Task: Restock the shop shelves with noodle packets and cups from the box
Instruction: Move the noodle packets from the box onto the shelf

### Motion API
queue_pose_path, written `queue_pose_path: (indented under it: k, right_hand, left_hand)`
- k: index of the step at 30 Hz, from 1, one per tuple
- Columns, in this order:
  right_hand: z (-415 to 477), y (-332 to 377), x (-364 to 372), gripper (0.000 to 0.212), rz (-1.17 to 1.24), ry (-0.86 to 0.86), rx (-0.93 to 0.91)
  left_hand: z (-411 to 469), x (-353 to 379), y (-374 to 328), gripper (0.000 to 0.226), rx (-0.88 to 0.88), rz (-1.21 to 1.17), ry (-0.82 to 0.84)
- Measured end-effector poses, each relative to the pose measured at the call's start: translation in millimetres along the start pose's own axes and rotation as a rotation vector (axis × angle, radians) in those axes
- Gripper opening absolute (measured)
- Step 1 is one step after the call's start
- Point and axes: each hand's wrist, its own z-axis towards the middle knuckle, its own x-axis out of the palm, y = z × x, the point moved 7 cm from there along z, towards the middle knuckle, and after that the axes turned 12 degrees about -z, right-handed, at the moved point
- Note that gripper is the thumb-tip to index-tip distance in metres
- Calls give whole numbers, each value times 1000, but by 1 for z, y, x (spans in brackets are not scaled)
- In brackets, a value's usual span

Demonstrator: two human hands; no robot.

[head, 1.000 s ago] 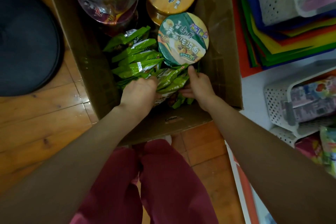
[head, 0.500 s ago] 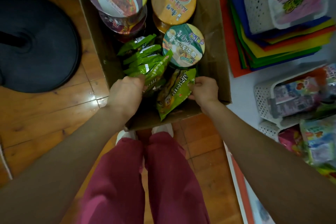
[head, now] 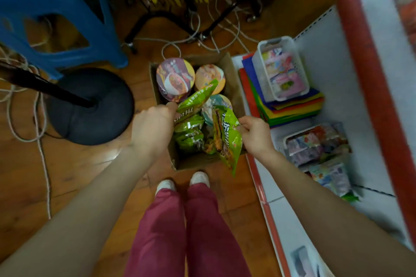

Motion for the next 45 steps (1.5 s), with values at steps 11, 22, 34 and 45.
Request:
queue_pose_path:
  k: [11,22,34,45]
  right_hand:
    - [-79,100,-188,23,-99,-110,-148]
    - [-178,153,-372,19,-248,-447,-238]
    - [-273,185,-550,14,-221,-817,-346]
    - [-315,178,-694,19,-239,-1096,-289]
  left_hand:
    - [-47,-208,-63,22,141,-91,-301]
    - [-79,-389,-170,27,450,-135,-633]
    - [-101,-533,-304,23,743,-528,-822]
    - [-95,-583,-397,23,856,-739,-927]
